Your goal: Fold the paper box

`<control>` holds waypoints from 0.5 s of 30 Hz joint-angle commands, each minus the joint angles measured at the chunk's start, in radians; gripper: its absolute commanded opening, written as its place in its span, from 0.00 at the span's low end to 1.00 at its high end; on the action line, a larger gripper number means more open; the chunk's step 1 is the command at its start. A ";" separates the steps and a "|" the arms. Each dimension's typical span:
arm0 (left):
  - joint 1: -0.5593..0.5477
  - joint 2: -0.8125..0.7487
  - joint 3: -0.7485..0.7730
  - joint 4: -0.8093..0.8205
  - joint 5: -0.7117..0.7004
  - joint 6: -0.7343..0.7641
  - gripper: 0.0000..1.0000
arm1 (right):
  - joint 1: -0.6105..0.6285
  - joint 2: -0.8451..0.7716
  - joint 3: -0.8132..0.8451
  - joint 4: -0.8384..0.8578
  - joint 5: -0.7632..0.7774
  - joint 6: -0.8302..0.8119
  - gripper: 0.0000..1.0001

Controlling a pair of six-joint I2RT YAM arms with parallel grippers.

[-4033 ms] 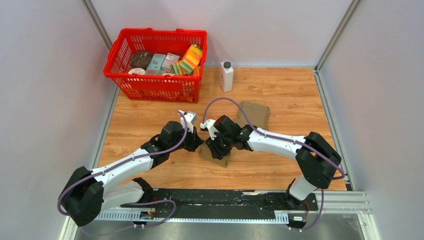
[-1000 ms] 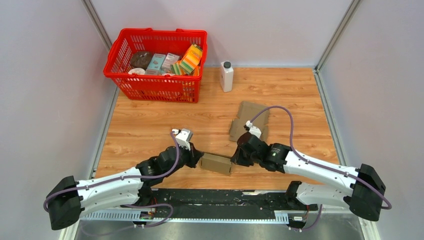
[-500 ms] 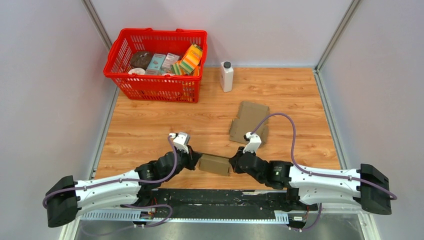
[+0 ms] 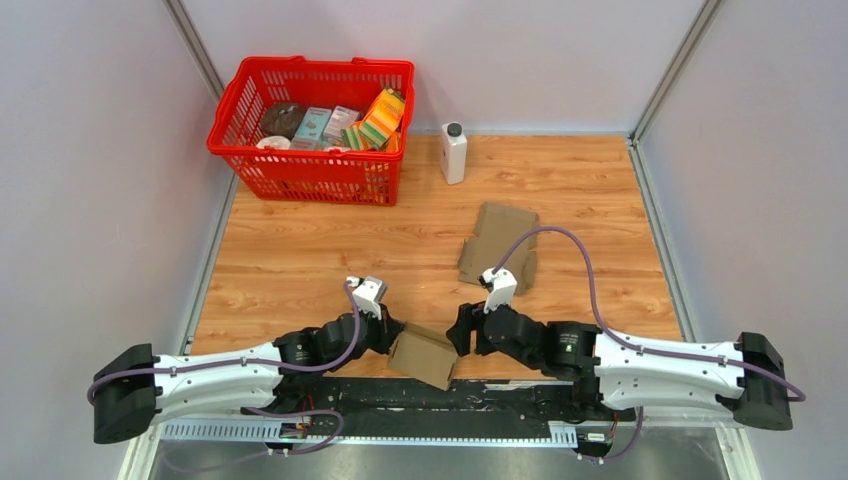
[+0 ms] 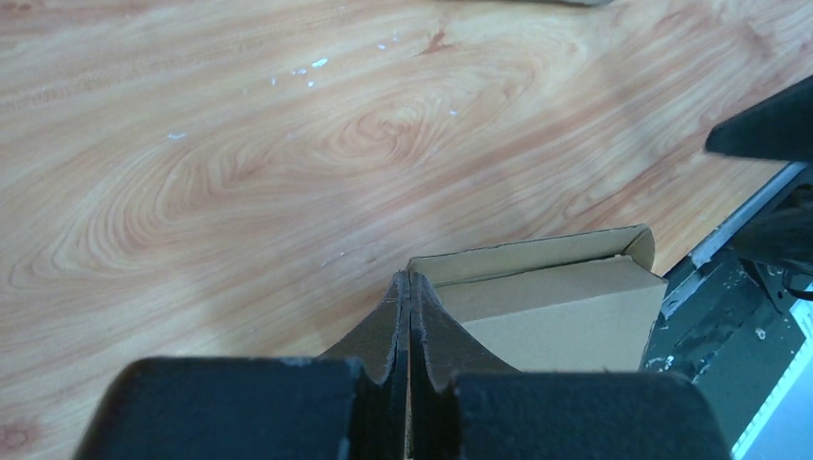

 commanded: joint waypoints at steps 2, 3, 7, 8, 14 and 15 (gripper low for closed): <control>-0.005 0.000 -0.016 -0.045 0.010 -0.023 0.00 | -0.026 -0.063 0.046 -0.014 -0.121 -0.343 0.81; -0.005 -0.001 -0.014 -0.044 0.013 -0.022 0.00 | -0.032 -0.059 0.052 -0.010 -0.150 -0.372 0.87; -0.005 -0.005 -0.016 -0.048 0.014 -0.023 0.00 | -0.037 0.077 0.093 0.007 -0.395 -0.495 0.93; -0.005 -0.005 -0.016 -0.048 0.011 -0.022 0.00 | -0.037 0.110 0.110 0.020 -0.412 -0.514 0.94; -0.005 -0.003 -0.023 -0.042 0.013 -0.026 0.00 | -0.061 0.294 0.167 0.087 -0.515 -0.638 0.97; -0.007 -0.005 -0.023 -0.044 0.014 -0.025 0.00 | -0.083 0.325 0.177 0.093 -0.532 -0.664 0.98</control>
